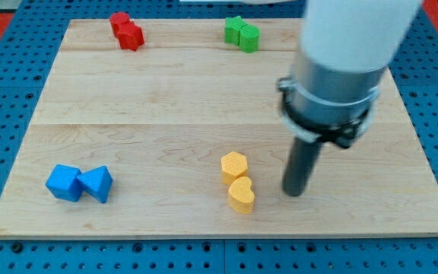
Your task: Push the yellow hexagon to the left
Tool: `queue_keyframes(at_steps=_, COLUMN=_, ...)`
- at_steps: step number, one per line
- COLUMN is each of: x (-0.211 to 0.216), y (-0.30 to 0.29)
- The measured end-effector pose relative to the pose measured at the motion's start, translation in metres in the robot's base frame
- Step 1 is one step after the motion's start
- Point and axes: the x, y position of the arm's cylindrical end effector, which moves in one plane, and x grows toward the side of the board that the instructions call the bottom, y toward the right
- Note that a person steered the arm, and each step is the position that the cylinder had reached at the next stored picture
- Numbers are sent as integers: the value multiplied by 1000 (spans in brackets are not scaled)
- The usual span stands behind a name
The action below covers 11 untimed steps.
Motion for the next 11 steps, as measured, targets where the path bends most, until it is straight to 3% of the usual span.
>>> queue_keyframes(at_steps=3, x=10, y=-133)
queue_keyframes(at_steps=5, x=3, y=-14)
queue_keyframes(at_steps=6, x=-23, y=40)
queue_keyframes(at_steps=10, x=-33, y=-98)
queue_keyframes(at_steps=11, x=-51, y=-92)
